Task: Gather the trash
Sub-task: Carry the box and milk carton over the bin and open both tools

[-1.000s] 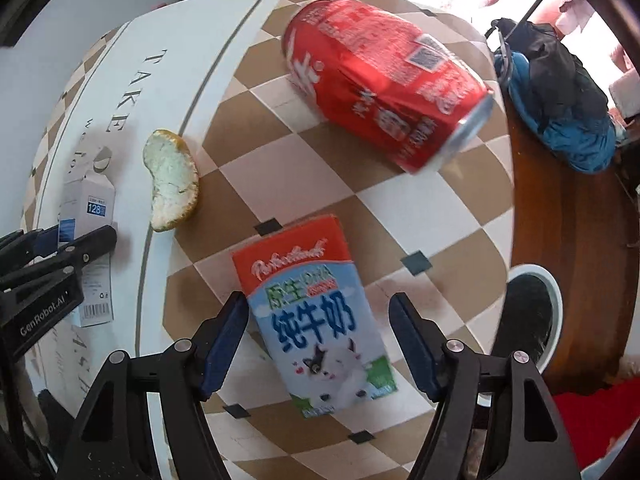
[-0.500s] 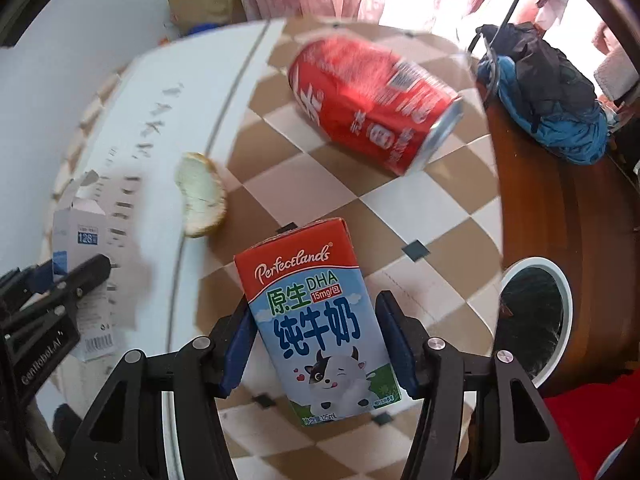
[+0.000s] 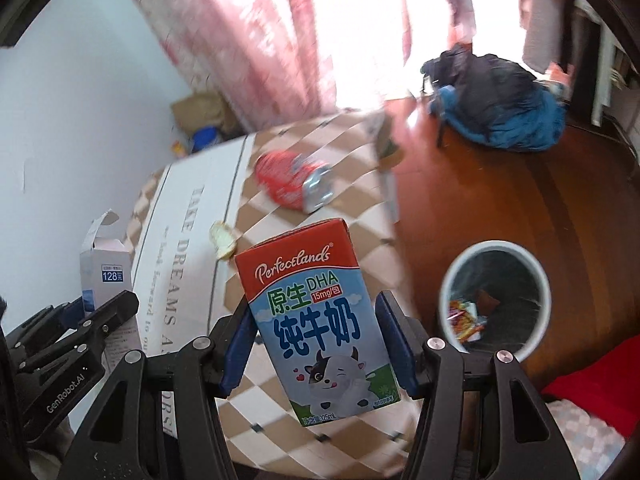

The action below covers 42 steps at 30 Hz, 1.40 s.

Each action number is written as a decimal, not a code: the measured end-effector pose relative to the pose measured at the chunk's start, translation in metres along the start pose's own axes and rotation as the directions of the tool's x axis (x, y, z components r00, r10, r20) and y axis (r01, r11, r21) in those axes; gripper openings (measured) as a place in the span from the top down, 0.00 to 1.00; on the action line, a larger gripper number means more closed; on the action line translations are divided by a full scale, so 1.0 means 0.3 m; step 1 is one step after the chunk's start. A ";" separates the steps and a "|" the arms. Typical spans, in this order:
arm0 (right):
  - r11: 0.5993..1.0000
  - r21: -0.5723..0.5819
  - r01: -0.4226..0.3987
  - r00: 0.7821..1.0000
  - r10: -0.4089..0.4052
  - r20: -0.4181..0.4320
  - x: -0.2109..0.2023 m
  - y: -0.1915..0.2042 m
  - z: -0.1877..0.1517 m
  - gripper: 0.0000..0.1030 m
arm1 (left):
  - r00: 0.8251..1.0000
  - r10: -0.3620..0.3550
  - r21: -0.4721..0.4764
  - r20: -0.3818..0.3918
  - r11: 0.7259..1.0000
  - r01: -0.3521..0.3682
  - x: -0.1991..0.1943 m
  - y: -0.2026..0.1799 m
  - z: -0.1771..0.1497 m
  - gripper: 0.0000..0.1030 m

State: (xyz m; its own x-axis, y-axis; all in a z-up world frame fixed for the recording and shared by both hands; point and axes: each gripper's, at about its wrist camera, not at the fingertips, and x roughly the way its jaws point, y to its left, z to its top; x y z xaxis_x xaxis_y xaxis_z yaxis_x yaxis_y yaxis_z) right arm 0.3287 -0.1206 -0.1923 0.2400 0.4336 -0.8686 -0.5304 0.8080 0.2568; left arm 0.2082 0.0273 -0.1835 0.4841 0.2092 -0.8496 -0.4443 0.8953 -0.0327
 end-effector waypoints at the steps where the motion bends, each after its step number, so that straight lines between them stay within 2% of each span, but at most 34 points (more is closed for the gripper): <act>1: 1.000 0.015 0.002 1.000 -0.002 0.015 -0.040 -0.041 -0.001 0.41 | 1.000 -0.018 0.017 0.011 1.000 0.018 -0.018 -0.044 0.010 0.68; 5: 0.996 0.081 0.032 0.997 -0.037 0.067 -0.181 -0.233 -0.007 0.41 | 0.996 -0.083 0.087 0.034 0.993 0.080 -0.050 -0.223 0.046 0.68; 8: 0.988 0.141 0.055 0.995 -0.066 0.075 -0.224 -0.390 -0.009 0.41 | 0.990 -0.139 0.143 0.019 0.981 0.134 -0.023 -0.386 0.075 0.68; 11: 0.973 0.209 0.099 0.992 -0.114 0.059 -0.225 -0.563 -0.028 0.41 | 0.980 -0.194 0.187 -0.031 0.962 0.197 0.064 -0.560 0.097 0.68; 14: 0.947 0.290 0.139 0.989 -0.146 0.003 -0.165 -0.765 -0.058 0.41 | 0.967 -0.232 0.204 -0.102 0.947 0.249 0.174 -0.696 0.103 0.68; 19: 0.909 0.382 0.165 0.986 -0.140 -0.092 -0.020 -1.022 -0.119 0.41 | 0.928 -0.255 0.204 -0.272 0.927 0.314 0.448 -0.884 0.111 0.67; 20: 0.903 0.396 0.164 0.985 -0.131 -0.109 0.016 -1.064 -0.131 0.41 | 0.917 -0.264 0.195 -0.299 0.924 0.329 0.491 -0.910 0.110 0.67; 21: 0.899 0.405 0.164 0.985 -0.125 -0.122 0.044 -1.086 -0.137 0.41 | 0.897 -0.274 0.183 -0.346 0.918 0.351 0.555 -0.942 0.111 0.67; 22: 0.893 0.418 0.168 0.983 -0.119 -0.139 0.082 -1.121 -0.148 0.41 | 0.887 -0.272 0.171 -0.373 0.919 0.354 0.605 -0.960 0.112 0.67; 24: 0.886 0.431 0.174 0.979 -0.109 -0.171 0.162 -1.176 -0.161 0.41 | 0.855 -0.284 0.151 -0.434 0.912 0.380 0.704 -1.004 0.112 0.67; 28: 0.872 0.457 0.175 0.971 -0.077 -0.225 0.301 -1.261 -0.179 0.41 | 0.822 -0.260 0.134 -0.507 0.918 0.373 0.852 -1.057 0.111 0.65; 30: 0.872 0.458 0.175 0.967 -0.066 -0.244 0.356 -1.268 -0.176 0.41 | 0.810 -0.248 0.124 -0.531 0.923 0.363 0.911 -1.074 0.108 0.56; 31: 0.866 0.470 0.172 0.967 -0.059 -0.247 0.377 -1.283 -0.181 0.41 | 0.808 -0.246 0.116 -0.536 0.926 0.359 0.925 -1.075 0.108 0.37; 32: 0.862 0.477 0.171 0.966 -0.053 -0.252 0.405 -1.291 -0.182 0.41 | 0.809 -0.240 0.113 -0.537 0.930 0.351 0.937 -1.080 0.110 0.19; 34: 0.861 0.484 0.157 0.964 -0.026 -0.265 0.461 -1.292 -0.176 0.37 | 0.812 -0.229 0.099 -0.536 0.938 0.331 0.949 -1.078 0.110 0.10; 35: 0.859 0.489 0.149 0.962 -0.011 -0.274 0.483 -1.300 -0.181 0.33 | 0.816 -0.220 0.099 -0.535 0.943 0.319 0.949 -1.070 0.110 0.10; 37: 0.859 0.490 0.147 0.961 -0.007 -0.276 0.499 -1.305 -0.187 0.15 | 0.833 -0.189 0.111 -0.520 0.952 0.285 0.938 -1.054 0.107 0.09; 38: 0.862 0.487 0.141 0.960 0.001 -0.279 0.505 -1.302 -0.194 0.12 | 0.842 -0.176 0.120 -0.510 0.955 0.272 0.925 -1.044 0.098 0.09; 40: 0.860 0.489 0.144 0.960 -0.001 -0.281 0.505 -1.300 -0.210 0.02 | 0.870 -0.136 0.149 -0.473 0.961 0.231 0.890 -1.017 0.085 0.09; 42: 0.862 0.481 0.156 0.958 -0.013 -0.287 0.496 -1.297 -0.218 0.00 | 0.897 -0.099 0.171 -0.431 0.967 0.188 0.867 -0.995 0.078 0.09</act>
State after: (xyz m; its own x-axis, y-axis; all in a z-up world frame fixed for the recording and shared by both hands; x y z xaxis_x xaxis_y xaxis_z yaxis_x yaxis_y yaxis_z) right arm 0.5177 -0.3965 -0.4491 0.0035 0.2900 -0.9570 -0.0284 0.9567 0.2898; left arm 0.4844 -0.1763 -0.3823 0.1529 -0.0702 -0.9857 -0.2096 0.9725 -0.1018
